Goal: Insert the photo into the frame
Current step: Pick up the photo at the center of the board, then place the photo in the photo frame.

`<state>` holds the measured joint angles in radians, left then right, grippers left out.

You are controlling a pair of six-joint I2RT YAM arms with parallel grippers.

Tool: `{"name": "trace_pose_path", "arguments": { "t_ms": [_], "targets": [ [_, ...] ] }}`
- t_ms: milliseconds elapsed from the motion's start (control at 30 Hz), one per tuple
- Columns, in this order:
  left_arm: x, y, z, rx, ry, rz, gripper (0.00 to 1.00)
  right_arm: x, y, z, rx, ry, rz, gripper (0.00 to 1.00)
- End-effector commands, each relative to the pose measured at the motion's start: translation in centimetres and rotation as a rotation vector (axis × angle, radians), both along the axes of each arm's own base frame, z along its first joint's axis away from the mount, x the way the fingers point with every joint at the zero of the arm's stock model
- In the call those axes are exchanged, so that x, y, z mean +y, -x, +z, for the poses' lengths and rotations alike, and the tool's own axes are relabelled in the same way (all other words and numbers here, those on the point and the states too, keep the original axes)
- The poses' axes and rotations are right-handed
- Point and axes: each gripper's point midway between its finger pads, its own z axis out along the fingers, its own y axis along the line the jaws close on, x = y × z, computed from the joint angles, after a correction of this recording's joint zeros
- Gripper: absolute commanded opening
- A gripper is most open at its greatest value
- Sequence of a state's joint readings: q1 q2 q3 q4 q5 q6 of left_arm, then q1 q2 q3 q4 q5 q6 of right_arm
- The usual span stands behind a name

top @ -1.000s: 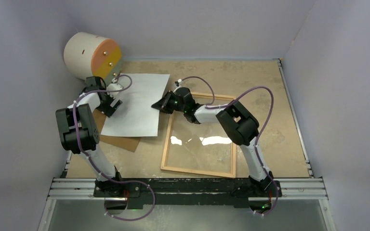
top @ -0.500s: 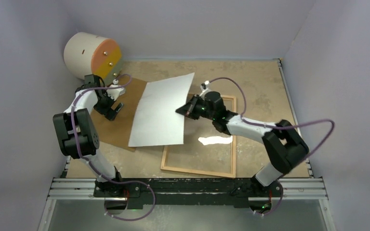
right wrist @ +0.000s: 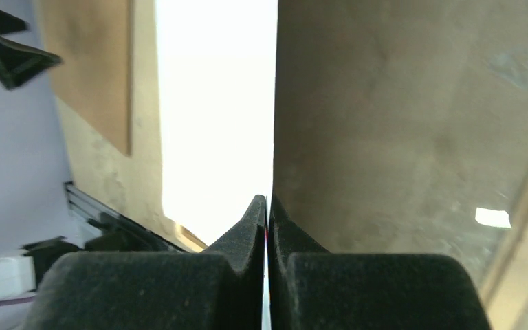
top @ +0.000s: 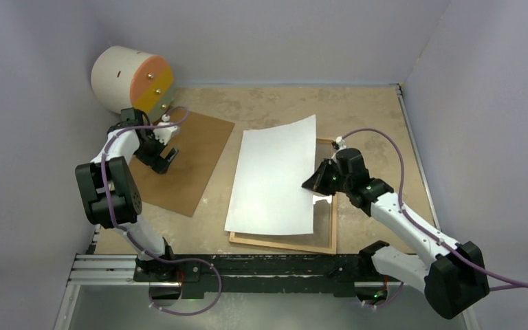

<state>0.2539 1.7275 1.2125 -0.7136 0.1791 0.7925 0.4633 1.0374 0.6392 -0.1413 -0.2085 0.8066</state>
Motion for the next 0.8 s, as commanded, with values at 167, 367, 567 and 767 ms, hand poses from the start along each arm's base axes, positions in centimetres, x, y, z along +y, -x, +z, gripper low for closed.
{"name": "trace_pose_path", "arguments": {
  "t_ms": [167,367,567,767],
  "targets": [
    [-1.1,0.1,1.0,-0.043,0.042,-0.007,0.99,-3.8,3.6,-3.4,0.134,0.214,0.043,0.00],
    [-1.6,0.2,0.9,-0.044,0.051,-0.011,0.99,-4.1,3.0,-3.2,0.098,0.214,0.021,0.00],
    [-1.5,0.5,0.5,-0.037,0.044,-0.009,0.99,-3.6,1.6,-2.5,0.028,0.232,0.065,0.00],
    [-1.7,0.4,0.5,-0.040,0.054,-0.007,0.99,-3.7,1.0,-2.7,0.006,0.265,0.095,0.00]
  ]
}}
